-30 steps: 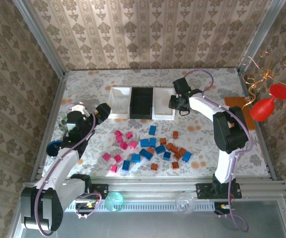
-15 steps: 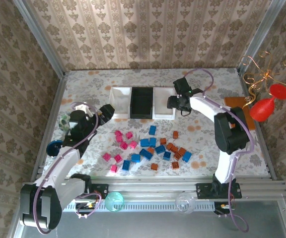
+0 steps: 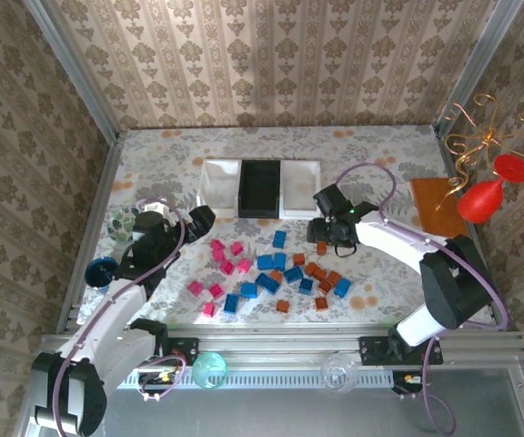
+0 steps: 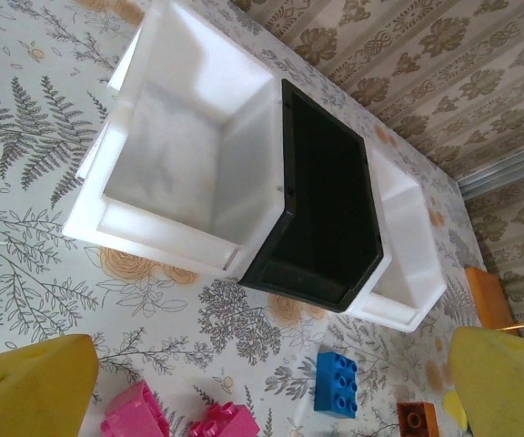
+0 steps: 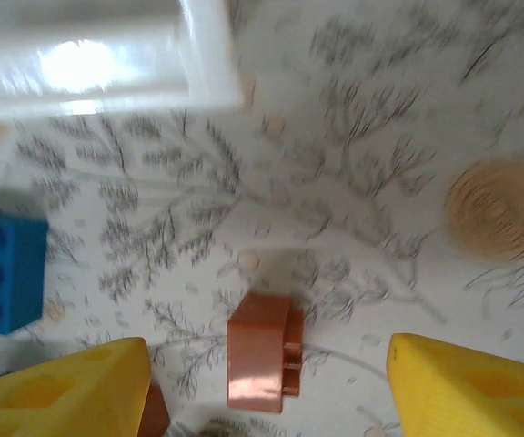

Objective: Sort the legos into containers by color
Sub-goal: Pick up the lego from the center of the table.

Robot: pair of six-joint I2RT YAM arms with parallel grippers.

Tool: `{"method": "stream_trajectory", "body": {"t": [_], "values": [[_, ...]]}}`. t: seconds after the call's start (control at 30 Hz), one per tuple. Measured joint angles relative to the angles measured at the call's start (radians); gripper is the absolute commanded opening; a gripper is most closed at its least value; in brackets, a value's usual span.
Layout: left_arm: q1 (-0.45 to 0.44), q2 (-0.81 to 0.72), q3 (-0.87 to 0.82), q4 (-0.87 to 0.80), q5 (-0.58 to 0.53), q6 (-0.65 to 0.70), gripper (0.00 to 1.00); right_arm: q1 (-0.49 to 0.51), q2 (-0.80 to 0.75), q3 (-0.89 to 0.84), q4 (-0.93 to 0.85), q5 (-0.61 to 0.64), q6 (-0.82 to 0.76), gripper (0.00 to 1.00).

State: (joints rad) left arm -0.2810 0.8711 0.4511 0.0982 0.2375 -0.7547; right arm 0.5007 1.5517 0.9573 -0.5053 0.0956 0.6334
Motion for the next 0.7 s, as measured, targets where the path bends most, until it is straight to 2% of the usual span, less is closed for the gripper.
{"method": "stream_trajectory", "body": {"t": [0.27,0.57,0.7], "values": [[0.000,0.000,0.000,-0.006,0.001,0.012,1.00,0.016,0.075,-0.026,0.037,-0.010,0.063,0.48],[0.000,0.006,0.000,-0.006,0.001,0.015,1.00,0.016,0.105,-0.019,0.043,-0.010,0.054,0.19],[0.000,0.006,0.000,-0.008,0.001,0.015,1.00,0.016,0.067,0.021,0.020,-0.008,0.020,0.17]]}}
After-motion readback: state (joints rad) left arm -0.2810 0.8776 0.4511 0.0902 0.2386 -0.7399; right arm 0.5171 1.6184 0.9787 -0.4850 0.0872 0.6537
